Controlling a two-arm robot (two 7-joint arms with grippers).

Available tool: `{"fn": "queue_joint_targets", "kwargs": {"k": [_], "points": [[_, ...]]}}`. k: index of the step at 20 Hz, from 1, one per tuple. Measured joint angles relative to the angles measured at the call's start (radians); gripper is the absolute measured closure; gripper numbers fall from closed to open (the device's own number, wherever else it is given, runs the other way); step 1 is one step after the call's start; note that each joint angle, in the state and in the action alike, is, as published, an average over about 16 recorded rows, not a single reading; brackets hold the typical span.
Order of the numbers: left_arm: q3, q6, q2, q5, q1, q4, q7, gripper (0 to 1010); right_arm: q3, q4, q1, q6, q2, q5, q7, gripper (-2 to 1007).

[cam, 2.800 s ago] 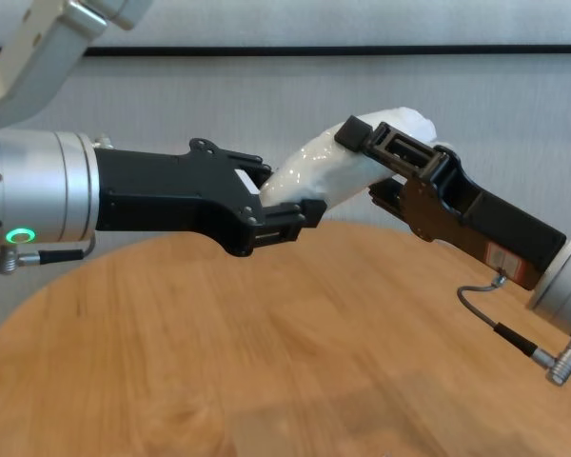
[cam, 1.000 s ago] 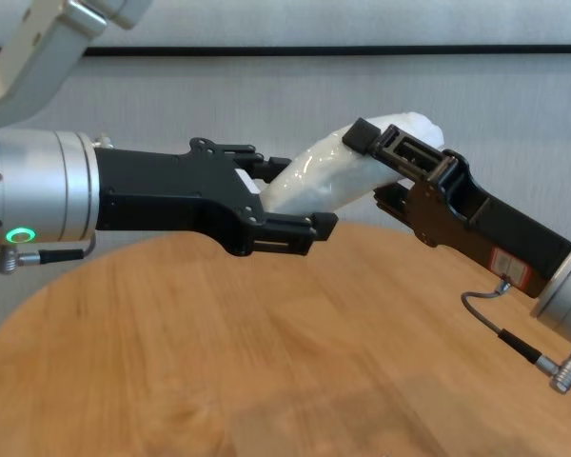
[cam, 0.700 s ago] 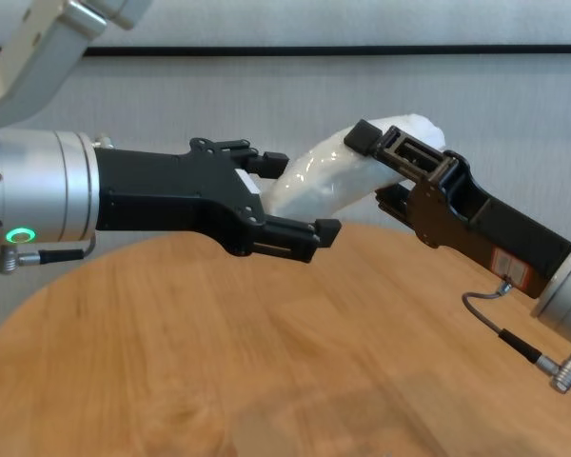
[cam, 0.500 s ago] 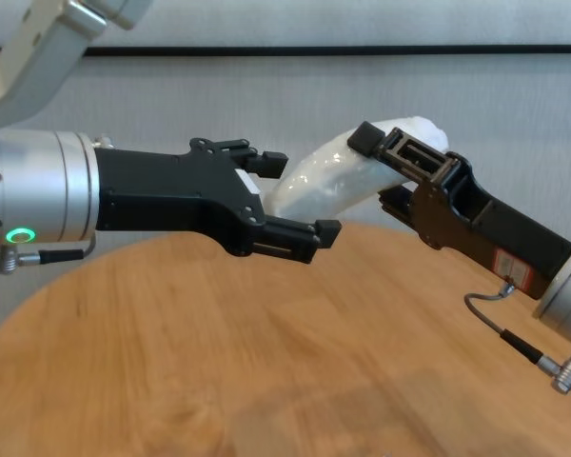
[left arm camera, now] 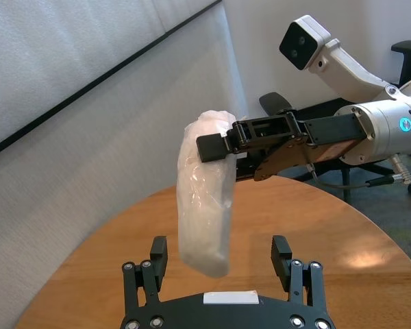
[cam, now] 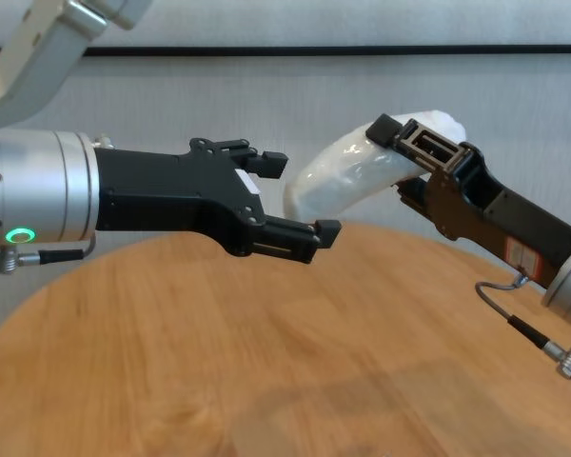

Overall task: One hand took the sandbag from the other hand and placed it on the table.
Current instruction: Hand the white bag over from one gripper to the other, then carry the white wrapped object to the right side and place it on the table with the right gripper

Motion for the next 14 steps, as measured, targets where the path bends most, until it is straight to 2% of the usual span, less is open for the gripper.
{"fn": "queue_joint_targets", "kwargs": {"k": [8,14], "points": [[0.0,0.0,0.0,0.0,0.0,0.0,0.0,10,0.024,-0.018,-0.008,-0.027,0.015,-0.023,-0.049,440],[-0.008,0.005,-0.001,-0.002,0.006,-0.002,0.02,10,0.043,-0.038,-0.02,-0.041,0.036,-0.048,-0.077,440]]}}
